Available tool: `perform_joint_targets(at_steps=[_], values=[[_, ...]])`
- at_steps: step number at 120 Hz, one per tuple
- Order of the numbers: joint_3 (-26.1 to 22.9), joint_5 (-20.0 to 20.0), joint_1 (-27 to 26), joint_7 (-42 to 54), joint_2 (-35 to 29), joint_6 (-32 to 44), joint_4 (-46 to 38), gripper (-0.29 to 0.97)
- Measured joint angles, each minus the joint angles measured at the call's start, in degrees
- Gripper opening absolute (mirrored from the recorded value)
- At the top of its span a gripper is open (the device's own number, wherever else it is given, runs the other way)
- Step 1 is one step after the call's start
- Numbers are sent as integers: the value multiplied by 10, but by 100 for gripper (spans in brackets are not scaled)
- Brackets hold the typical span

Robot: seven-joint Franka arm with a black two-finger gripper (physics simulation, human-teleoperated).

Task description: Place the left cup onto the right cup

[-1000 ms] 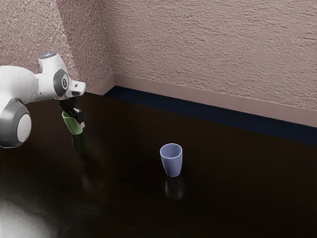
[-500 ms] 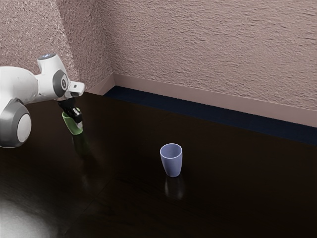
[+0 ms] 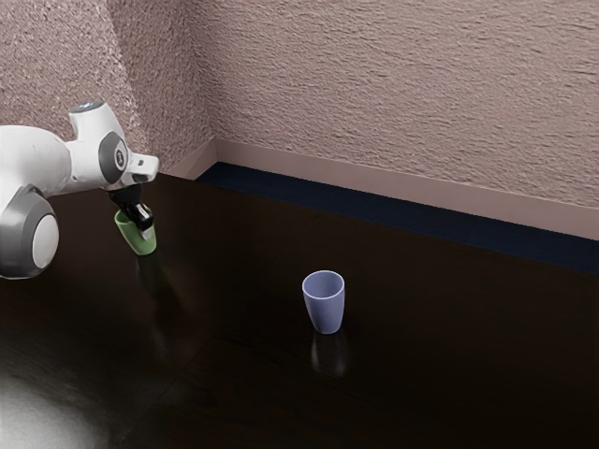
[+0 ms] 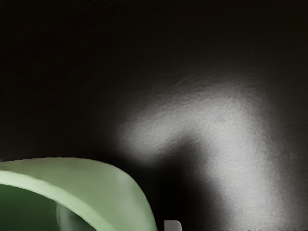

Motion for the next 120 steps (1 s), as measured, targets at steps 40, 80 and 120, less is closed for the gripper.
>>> perform_joint_targets(at_steps=[40, 80, 120], values=[[1, 3, -2, -2, -5, 5, -3, -10], [0, 11, -12, -8, -39, 6, -7, -10], [-16, 68, -48, -36, -117, -1, -45, -10]])
